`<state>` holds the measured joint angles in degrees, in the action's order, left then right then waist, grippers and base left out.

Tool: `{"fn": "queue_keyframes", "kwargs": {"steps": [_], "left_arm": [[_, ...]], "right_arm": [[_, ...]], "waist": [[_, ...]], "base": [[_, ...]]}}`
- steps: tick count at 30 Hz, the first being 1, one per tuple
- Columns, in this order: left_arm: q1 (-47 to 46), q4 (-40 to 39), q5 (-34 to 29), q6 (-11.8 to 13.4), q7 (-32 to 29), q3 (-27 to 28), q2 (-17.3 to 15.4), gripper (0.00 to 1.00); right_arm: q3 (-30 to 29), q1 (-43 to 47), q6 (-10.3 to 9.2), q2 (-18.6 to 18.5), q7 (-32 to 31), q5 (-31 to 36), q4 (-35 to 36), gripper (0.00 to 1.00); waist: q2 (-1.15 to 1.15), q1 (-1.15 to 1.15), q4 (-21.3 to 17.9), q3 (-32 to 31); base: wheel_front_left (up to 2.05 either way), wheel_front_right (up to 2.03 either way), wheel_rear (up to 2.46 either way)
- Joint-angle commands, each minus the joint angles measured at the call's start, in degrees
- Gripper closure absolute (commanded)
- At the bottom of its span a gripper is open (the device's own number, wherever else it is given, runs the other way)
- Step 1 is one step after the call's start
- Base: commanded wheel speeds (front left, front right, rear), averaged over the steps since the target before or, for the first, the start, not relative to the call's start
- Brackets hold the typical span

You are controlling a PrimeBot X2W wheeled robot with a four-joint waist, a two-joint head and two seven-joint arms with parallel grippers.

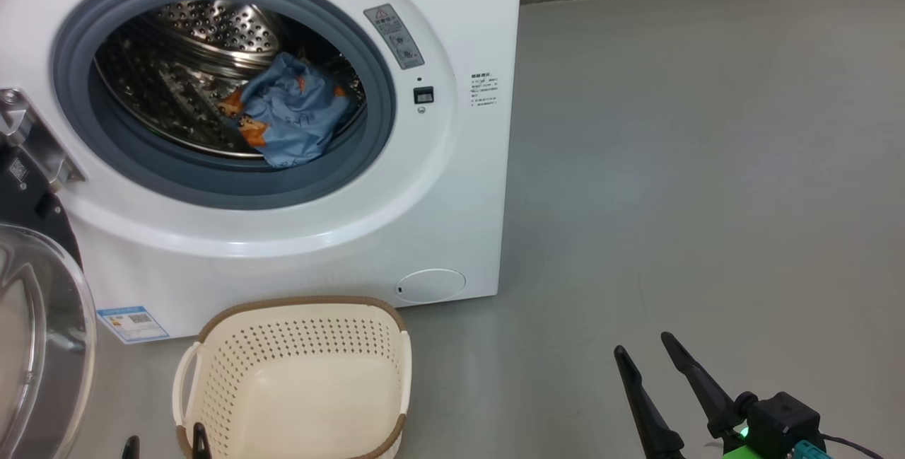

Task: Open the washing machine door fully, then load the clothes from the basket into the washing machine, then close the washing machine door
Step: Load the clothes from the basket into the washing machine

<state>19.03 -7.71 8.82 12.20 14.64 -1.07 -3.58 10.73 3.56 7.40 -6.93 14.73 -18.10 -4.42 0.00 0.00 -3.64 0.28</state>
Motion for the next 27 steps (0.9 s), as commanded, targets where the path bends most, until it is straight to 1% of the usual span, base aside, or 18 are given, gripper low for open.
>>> {"fn": "queue_keyframes", "kwargs": {"steps": [1,5,16,20,27], "left_arm": [[-1.27,-2.08,0.28,0.29,0.36,1.79,0.21,0.0],[-1.66,-2.06,-0.39,1.04,0.36,2.05,0.25,0.0],[-2.28,-2.02,-0.29,0.55,0.36,2.17,0.37,0.0],[-2.25,-2.04,-0.32,0.59,0.36,2.18,0.41,0.0],[-2.65,-2.42,-0.44,0.52,0.36,2.27,0.46,0.0]], "right_arm": [[1.05,-0.73,0.09,-0.09,0.27,0.62,1.56,0.0],[0.97,-0.74,0.09,-0.02,0.27,0.61,1.51,0.0],[1.07,-0.77,0.09,0.02,0.27,0.44,1.52,0.0],[1.07,-0.8,0.09,0.01,0.27,0.41,1.56,0.0],[0.9,-0.83,0.09,-0.03,0.27,0.31,1.64,0.0]], "waist": [[0.0,0.0,-0.02,0.04],[0.0,0.0,0.07,0.02],[0.0,0.0,0.27,0.13],[0.0,0.0,0.27,0.3],[0.0,0.0,0.44,0.59]], "base": [[0.0,0.0,0.0],[0.0,0.0,0.0],[-0.13,0.13,0.0],[-0.9,0.9,0.0],[-1.4,1.4,0.0]]}}
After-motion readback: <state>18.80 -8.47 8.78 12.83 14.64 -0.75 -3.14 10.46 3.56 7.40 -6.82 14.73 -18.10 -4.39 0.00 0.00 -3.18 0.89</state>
